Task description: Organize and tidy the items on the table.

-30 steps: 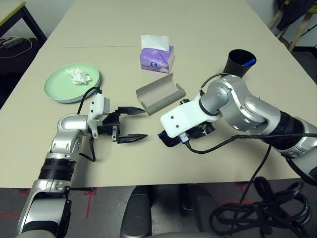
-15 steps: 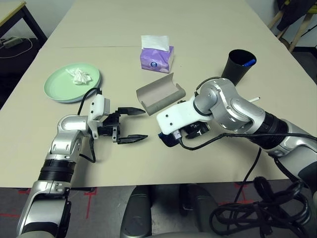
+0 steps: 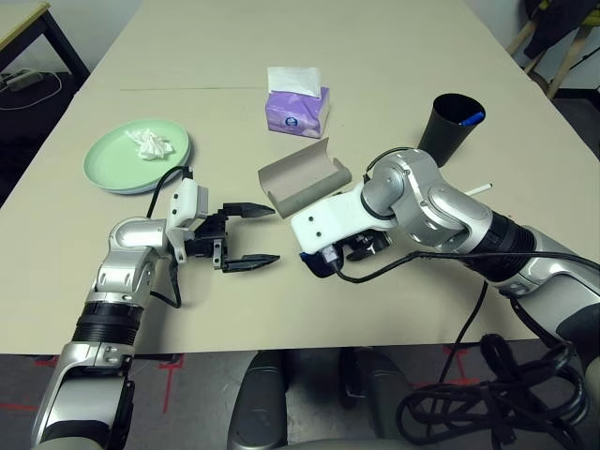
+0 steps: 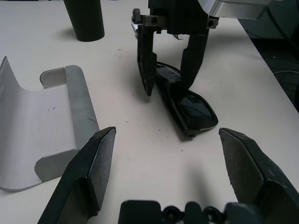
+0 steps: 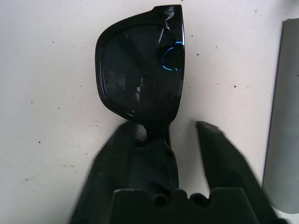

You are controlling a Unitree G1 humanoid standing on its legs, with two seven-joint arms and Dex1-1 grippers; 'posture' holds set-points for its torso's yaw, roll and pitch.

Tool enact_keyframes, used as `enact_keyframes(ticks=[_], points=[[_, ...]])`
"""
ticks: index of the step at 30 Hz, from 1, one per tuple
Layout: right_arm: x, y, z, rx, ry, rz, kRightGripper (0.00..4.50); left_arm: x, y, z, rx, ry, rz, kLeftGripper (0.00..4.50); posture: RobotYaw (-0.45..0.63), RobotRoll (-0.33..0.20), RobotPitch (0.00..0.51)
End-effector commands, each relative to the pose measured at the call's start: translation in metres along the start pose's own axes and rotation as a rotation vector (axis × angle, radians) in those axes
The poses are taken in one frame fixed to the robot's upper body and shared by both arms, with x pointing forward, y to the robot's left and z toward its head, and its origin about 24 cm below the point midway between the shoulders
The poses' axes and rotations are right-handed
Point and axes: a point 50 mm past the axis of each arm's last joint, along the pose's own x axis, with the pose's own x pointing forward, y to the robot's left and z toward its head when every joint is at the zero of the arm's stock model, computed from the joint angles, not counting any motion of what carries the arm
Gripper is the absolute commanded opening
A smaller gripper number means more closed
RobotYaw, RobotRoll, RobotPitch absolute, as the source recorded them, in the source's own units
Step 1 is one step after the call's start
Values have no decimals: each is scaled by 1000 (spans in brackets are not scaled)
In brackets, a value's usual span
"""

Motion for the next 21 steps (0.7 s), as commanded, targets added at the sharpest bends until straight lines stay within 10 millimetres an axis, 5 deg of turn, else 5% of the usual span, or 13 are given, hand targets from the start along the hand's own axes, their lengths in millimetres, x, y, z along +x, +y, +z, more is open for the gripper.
enact_keyframes(ticks=[1, 4, 21], points=[[-5, -1, 3, -16, -5, -5, 1580, -2, -3, 2, 15, 9, -9, 4500, 173, 0, 185], [-6, -1, 4, -24, -8, -6, 532, -2, -3, 1, 14, 10, -8, 4500, 172, 0, 184], [-36, -7, 10, -94, -43, -37, 482, -1, -1, 0, 8, 11, -5, 4500, 158, 0, 174]])
